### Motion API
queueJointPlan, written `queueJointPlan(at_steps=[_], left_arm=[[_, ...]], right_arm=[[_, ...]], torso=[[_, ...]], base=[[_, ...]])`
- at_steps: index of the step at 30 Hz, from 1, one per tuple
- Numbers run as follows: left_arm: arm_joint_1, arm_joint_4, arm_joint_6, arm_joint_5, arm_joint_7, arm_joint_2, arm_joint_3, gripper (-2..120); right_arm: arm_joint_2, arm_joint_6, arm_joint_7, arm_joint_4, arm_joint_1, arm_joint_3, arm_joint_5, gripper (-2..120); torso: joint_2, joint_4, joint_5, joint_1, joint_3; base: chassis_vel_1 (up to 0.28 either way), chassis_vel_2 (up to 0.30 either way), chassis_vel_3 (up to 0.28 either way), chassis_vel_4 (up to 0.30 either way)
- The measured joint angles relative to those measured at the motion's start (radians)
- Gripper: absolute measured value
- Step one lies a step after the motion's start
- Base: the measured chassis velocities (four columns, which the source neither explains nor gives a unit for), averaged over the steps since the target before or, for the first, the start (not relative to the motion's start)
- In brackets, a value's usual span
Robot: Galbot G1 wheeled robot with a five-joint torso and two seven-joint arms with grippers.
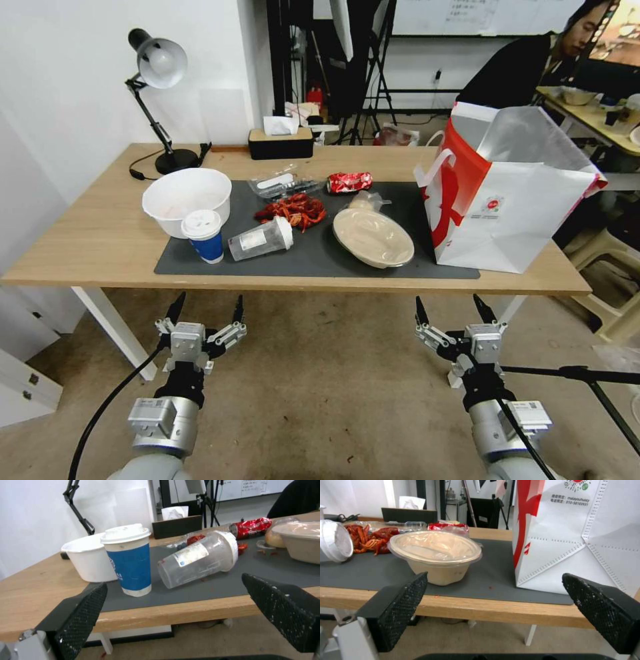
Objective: Pick up the trash from the table and place it into the takeout bag.
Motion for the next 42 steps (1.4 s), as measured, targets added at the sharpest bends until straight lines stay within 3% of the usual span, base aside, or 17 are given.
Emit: queueJointPlan(at_steps=[4,6,7,11,14,17,18,29,42], left_arm=[[-0.007,-0.002,0.017,-0.007,0.002,-0.003,0.001,100],[-0.039,-0.017,0.086,-0.035,0.016,-0.017,0.011,100],[-0.039,-0.017,0.086,-0.035,0.016,-0.017,0.011,100],[-0.107,-0.049,0.236,-0.095,0.047,-0.049,0.033,100],[-0.144,-0.061,0.291,-0.136,0.062,-0.063,0.046,100],[-0.153,-0.061,0.294,-0.147,0.064,-0.065,0.048,100],[-0.155,-0.058,0.29,-0.147,0.064,-0.065,0.048,100],[-0.165,-0.035,0.251,-0.145,0.065,-0.065,0.048,100],[-0.169,-0.019,0.227,-0.141,0.064,-0.072,0.041,100]], right_arm=[[0.0,-0.017,0.002,0.004,0.009,0.004,0.009,100],[0.0,-0.086,0.017,0.028,0.047,0.03,0.047,100],[0.0,-0.086,0.017,0.028,0.047,0.03,0.047,100],[0.001,-0.238,0.05,0.076,0.13,0.083,0.131,100],[0.002,-0.322,0.068,0.104,0.176,0.114,0.177,100],[-0.006,-0.342,0.073,0.107,0.198,0.122,0.22,100],[-0.019,-0.333,0.071,0.1,0.21,0.121,0.249,100],[-0.069,-0.254,0.076,0.047,0.246,0.062,0.344,100],[-0.111,-0.223,0.216,-0.191,0.429,-0.112,0.701,100]], torso=[[0.0,0.0,0.0002,0.0,0.0],[0.0,0.0,0.0,0.0,0.0],[0.0,0.0,0.0,0.0,0.0],[0.0,0.0,0.0002,0.0,0.0],[0.0,-0.0002,0.0,0.0,0.0],[0.0,-0.0005,0.0004,0.0,0.0],[0.0,0.0003,0.0001,0.0,0.0],[0.0,0.0,0.0,0.0,0.0],[0.0,0.0,0.0001,0.0,0.0]], base=[[0.0,0.0,0.0,0.0],[0.0,0.0,0.0,0.0],[0.0,0.0,0.0,0.0],[0.0,0.0,0.0,0.0],[0.0,0.0,0.0,0.0],[0.0,0.0,0.0,0.0],[0.0,0.0,0.0,0.0],[0.0,0.0,0.0,0.0],[0.0,0.0,0.0,0.0]])
